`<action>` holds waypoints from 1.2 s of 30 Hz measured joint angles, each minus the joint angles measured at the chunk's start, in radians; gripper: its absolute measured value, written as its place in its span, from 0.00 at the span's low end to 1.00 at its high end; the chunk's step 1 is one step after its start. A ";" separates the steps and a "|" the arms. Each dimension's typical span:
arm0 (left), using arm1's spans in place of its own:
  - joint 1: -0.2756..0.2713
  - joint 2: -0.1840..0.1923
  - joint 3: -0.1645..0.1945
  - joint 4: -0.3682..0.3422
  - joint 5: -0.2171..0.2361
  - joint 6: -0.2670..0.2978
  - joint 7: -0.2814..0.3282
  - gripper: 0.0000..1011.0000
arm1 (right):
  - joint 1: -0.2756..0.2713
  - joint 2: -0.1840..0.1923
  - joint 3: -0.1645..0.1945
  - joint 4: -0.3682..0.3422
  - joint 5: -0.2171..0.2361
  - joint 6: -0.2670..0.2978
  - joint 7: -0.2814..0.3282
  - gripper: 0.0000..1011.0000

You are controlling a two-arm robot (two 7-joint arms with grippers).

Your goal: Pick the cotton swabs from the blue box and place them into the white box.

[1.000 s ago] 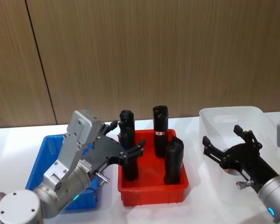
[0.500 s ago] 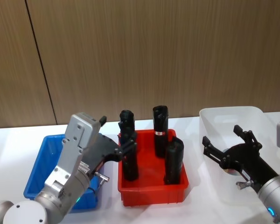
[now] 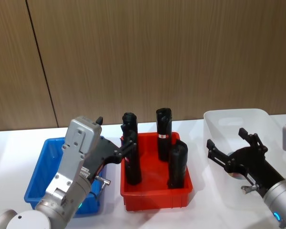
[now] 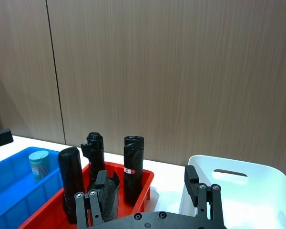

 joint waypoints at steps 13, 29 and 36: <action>0.000 0.000 0.000 0.000 0.000 0.000 0.001 0.99 | 0.002 0.003 0.002 0.001 0.010 0.016 0.033 0.99; -0.001 0.000 -0.001 0.001 0.000 0.001 0.001 0.99 | 0.043 0.005 -0.007 0.031 0.002 0.108 0.177 0.99; -0.001 0.000 -0.001 0.001 0.000 0.001 0.001 0.99 | 0.076 -0.011 -0.021 0.063 -0.026 0.136 0.234 0.99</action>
